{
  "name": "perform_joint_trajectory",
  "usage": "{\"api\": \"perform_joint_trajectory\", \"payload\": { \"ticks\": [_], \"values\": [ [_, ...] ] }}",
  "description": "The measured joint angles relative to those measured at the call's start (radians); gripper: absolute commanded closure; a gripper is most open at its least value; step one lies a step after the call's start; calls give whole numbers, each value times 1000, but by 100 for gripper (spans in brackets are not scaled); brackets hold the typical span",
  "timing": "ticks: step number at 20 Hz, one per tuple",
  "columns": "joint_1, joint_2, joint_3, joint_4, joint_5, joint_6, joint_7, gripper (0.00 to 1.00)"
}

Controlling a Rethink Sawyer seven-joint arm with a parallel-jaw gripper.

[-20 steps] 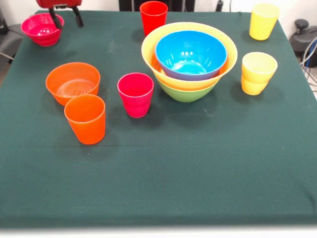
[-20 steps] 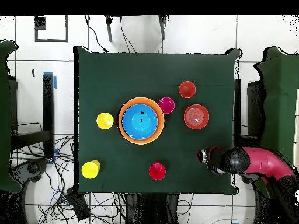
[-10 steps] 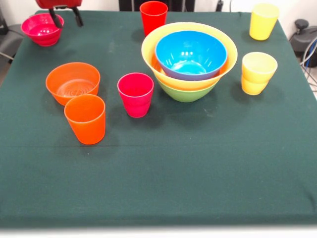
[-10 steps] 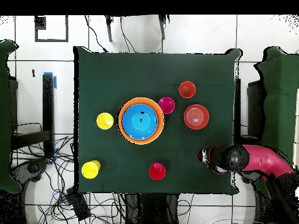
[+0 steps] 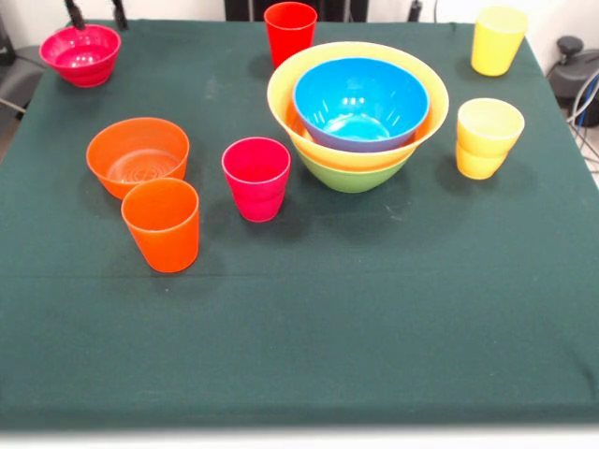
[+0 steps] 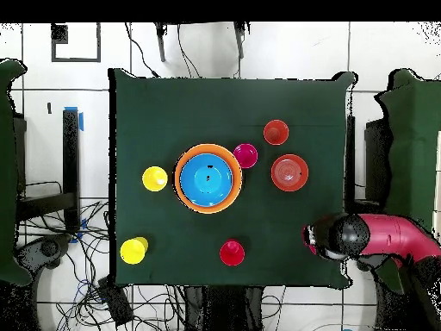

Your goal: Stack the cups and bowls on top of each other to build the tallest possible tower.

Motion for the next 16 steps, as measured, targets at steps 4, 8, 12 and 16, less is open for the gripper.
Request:
{"api": "perform_joint_trajectory", "payload": {
  "ticks": [4,8,12,16],
  "values": [
    [51,-59,-49,-8,-36,20,0,0],
    [100,-93,-109,-29,-47,27,0,0],
    [130,-99,-154,-43,-47,27,0,0],
    [150,-100,-188,-49,-47,27,0,0]
  ]
}}
